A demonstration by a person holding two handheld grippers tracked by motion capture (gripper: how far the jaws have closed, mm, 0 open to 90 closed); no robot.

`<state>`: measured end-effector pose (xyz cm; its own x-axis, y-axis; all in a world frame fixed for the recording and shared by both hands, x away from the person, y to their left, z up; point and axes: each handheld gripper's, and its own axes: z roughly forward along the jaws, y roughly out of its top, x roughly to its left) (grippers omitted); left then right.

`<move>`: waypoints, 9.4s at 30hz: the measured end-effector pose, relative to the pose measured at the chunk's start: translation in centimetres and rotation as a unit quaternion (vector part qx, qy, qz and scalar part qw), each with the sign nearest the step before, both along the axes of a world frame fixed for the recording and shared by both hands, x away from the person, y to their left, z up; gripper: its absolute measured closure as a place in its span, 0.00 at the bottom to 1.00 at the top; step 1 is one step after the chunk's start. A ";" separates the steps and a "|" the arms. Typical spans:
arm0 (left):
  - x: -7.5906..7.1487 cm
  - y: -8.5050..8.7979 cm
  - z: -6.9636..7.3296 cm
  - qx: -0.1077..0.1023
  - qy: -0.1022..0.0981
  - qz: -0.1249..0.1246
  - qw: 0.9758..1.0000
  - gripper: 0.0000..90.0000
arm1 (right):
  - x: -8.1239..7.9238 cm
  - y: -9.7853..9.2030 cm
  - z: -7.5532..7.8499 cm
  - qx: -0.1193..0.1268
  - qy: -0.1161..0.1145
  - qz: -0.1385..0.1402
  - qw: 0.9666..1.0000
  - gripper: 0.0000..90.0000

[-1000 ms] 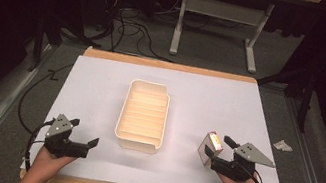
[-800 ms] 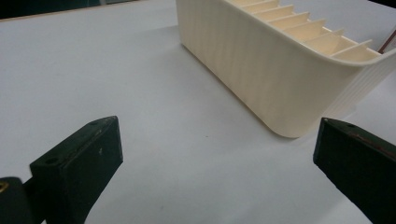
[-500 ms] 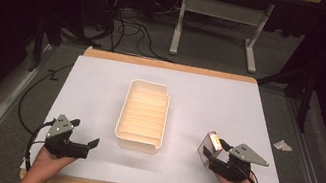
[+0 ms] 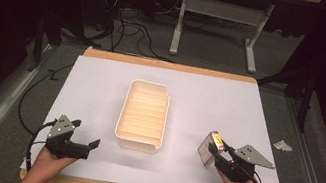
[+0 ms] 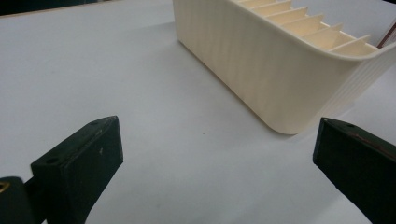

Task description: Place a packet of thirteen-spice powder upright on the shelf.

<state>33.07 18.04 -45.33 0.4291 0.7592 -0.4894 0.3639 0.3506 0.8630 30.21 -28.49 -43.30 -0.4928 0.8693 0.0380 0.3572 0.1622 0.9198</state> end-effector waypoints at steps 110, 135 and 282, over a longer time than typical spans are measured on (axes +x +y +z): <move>-0.2 0.1 0.2 -0.002 -0.013 -0.002 1.000 0.04 | 6.9 6.3 6.4 0.033 -0.067 0.156 0.985 0.76; -0.7 1.1 0.5 -0.008 -0.017 0.016 1.000 0.04 | 9.8 11.9 6.9 0.055 -0.078 0.240 0.966 0.76; -0.8 0.5 0.0 0.010 -0.011 -0.014 1.000 0.04 | 7.5 16.2 0.8 -0.020 -0.016 0.357 0.934 0.74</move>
<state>32.25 18.54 -45.28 0.4606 0.7566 -0.4641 0.3536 0.3232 0.8778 37.69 -12.27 -42.49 -0.9478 0.3186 -0.0109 0.1181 0.3826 0.9163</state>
